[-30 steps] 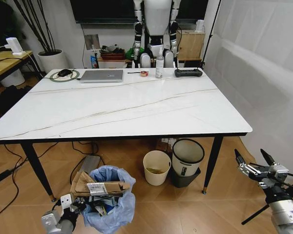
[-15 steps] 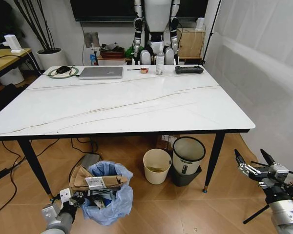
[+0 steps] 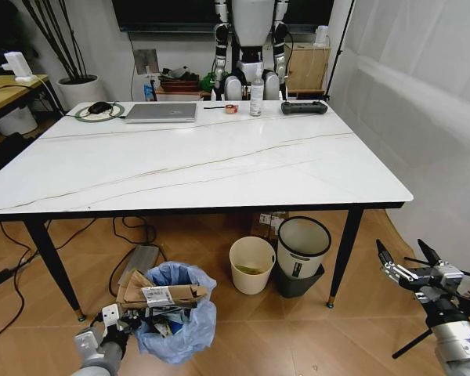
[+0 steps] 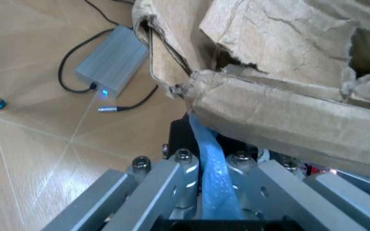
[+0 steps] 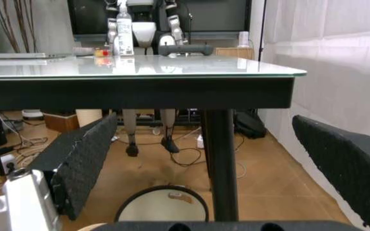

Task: Pick up the trash bin and place the trash from the table into it.

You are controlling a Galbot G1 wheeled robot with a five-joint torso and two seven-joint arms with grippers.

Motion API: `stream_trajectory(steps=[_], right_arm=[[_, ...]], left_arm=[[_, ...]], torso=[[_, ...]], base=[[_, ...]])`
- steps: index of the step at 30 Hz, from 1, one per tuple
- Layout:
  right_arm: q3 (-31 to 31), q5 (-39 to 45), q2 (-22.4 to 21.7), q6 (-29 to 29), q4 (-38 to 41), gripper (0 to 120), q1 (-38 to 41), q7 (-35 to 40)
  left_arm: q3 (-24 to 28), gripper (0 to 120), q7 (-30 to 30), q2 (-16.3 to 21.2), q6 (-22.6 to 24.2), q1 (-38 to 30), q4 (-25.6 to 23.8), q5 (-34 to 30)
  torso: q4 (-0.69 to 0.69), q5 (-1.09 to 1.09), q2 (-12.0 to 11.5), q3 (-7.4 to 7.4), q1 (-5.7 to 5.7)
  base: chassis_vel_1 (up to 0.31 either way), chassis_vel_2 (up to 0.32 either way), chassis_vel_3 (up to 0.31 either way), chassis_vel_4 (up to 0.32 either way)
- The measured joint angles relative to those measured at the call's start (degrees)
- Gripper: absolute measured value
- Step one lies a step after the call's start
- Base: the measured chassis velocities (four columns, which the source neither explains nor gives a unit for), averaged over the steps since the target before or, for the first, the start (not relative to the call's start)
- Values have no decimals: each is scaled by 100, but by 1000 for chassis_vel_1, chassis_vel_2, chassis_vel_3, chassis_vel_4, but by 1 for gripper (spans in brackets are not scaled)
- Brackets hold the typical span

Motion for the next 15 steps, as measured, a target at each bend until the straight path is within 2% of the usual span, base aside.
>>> stream_trajectory(steps=[15], right_arm=[[0,0,0,0,0,100,0,0]], left_arm=[[-31,0,165,135,-120,188,122,-15]], torso=[[0,0,-364,-219,-145]], base=[[0,0,0,0]])
